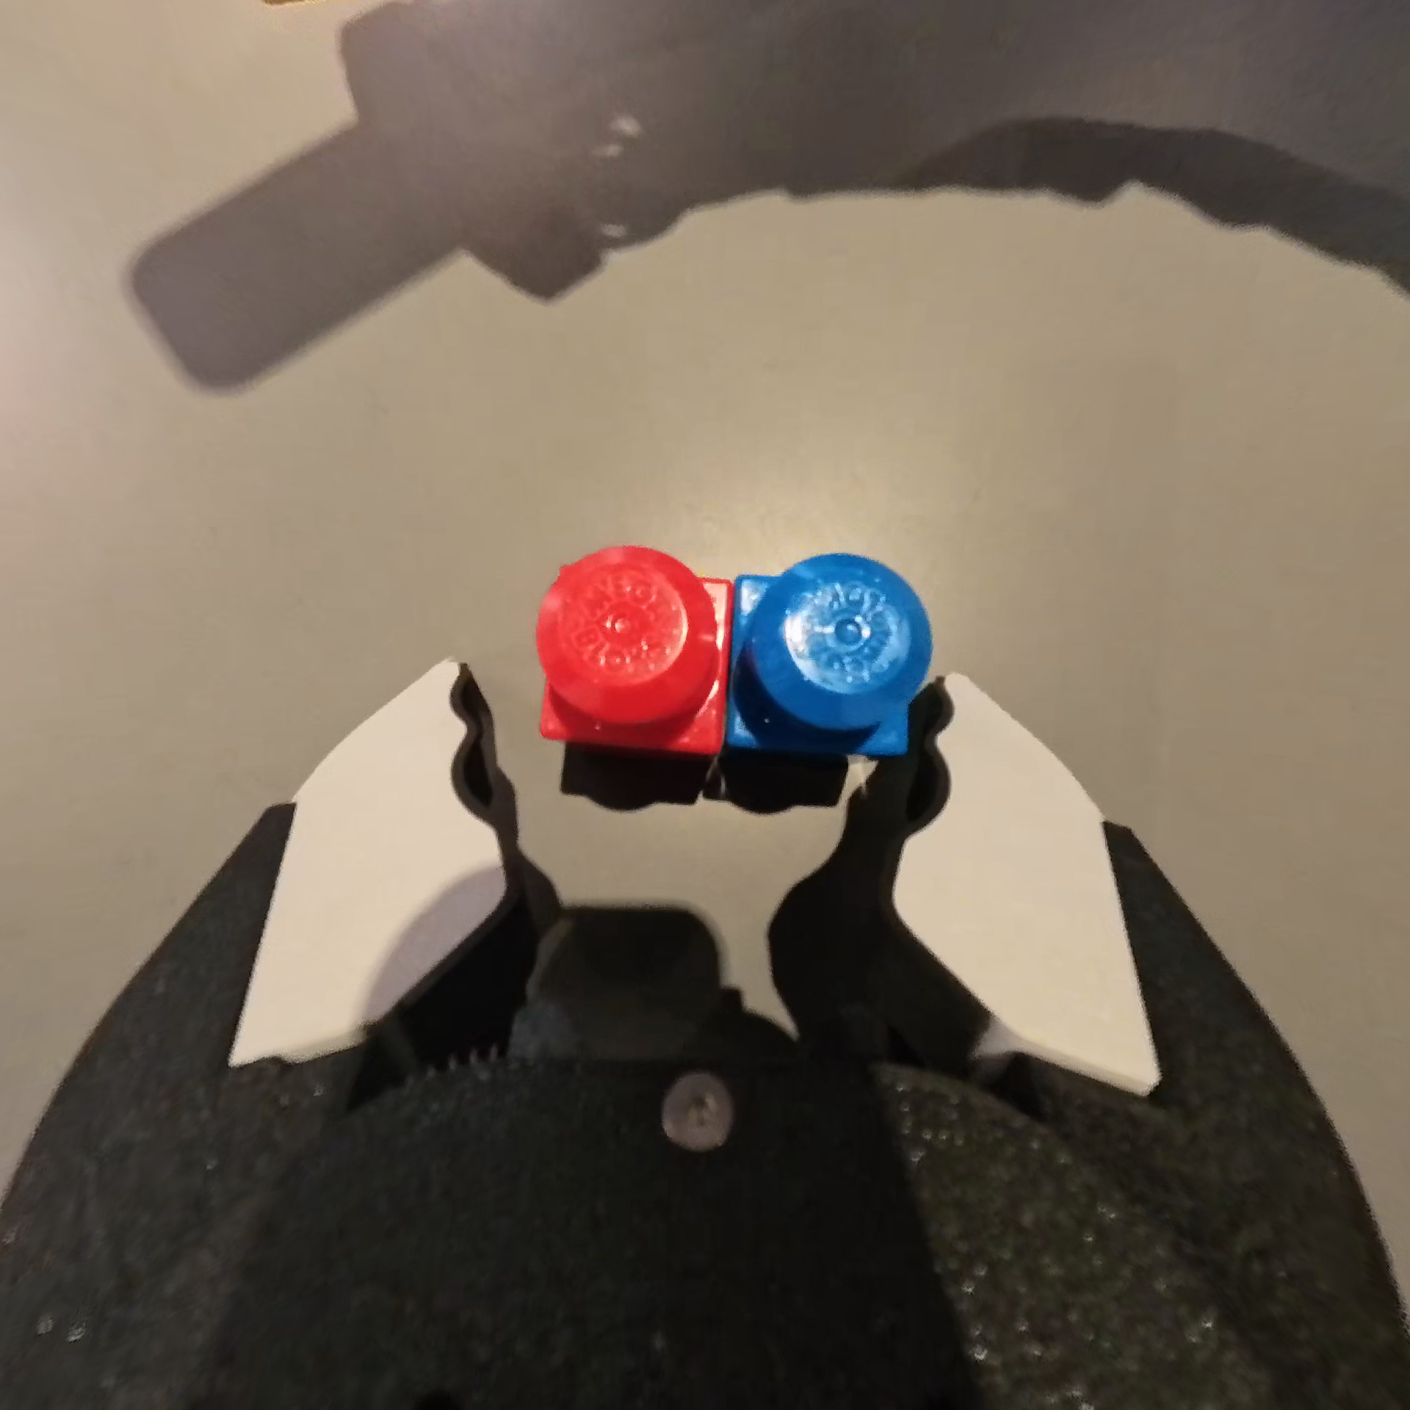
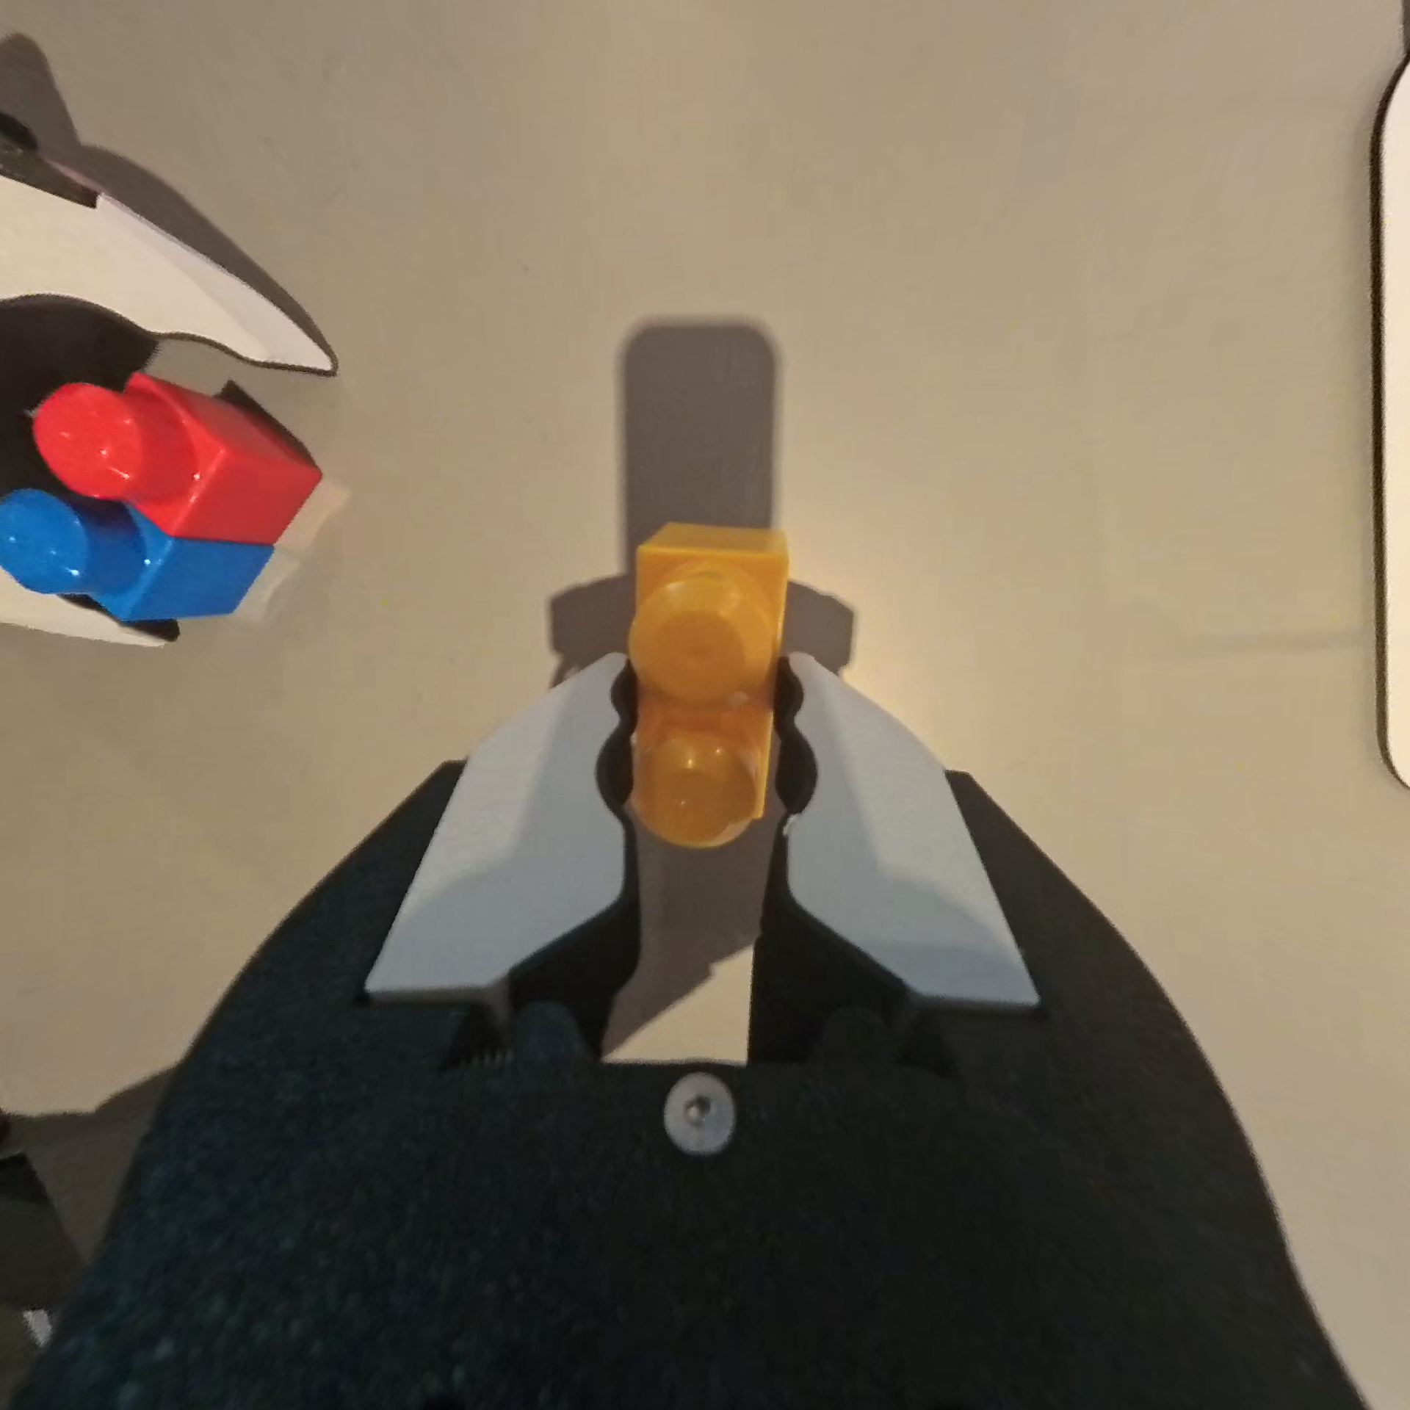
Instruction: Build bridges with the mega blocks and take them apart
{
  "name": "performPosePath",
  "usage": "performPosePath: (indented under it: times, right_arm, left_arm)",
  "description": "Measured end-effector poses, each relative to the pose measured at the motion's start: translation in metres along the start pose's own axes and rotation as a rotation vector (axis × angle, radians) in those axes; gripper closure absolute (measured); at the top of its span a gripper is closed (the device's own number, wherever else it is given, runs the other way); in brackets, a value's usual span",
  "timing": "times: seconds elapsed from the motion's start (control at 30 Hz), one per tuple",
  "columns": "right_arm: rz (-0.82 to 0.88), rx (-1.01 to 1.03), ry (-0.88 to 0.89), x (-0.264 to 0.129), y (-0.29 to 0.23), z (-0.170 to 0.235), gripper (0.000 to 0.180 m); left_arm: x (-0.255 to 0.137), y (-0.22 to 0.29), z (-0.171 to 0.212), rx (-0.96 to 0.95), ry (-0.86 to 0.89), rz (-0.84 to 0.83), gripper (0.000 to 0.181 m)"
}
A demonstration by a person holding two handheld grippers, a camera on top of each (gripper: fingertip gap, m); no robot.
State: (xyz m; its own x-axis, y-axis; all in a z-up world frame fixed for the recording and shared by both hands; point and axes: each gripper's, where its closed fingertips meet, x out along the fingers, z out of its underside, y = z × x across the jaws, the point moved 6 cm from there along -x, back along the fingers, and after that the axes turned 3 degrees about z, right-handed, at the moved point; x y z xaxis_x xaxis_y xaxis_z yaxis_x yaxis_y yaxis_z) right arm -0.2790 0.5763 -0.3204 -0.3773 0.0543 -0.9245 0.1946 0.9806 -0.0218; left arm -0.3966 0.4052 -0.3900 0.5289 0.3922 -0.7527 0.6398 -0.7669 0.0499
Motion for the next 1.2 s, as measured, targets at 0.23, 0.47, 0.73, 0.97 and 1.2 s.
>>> performPosePath:
  times: [0.23, 0.47, 0.73, 0.97, 1.2]
  right_arm:
    - [-0.002, 0.001, 0.003, -0.001, 0.001, 0.001, 0.146]
    - [-0.007, -0.004, 0.013, -0.001, 0.0, 0.0, 0.146]
    - [-0.019, -0.016, 0.019, -0.002, -0.005, -0.003, 0.146]
    - [-0.028, -0.023, 0.026, -0.003, -0.008, -0.005, 0.146]
    - [-0.053, -0.062, 0.061, -0.01, -0.017, -0.008, 0.146]
  left_arm:
    - [-0.001, -0.001, -0.002, 0.017, -0.006, 0.001, 0.072]
    - [0.0, -0.001, -0.006, 0.032, -0.018, 0.007, 0.075]
    - [0.004, 0.004, -0.007, 0.04, -0.02, 0.041, 0.084]
    - [0.005, 0.004, -0.008, 0.049, -0.007, 0.051, 0.09]
    - [0.005, 0.002, -0.008, 0.067, 0.011, 0.065, 0.09]
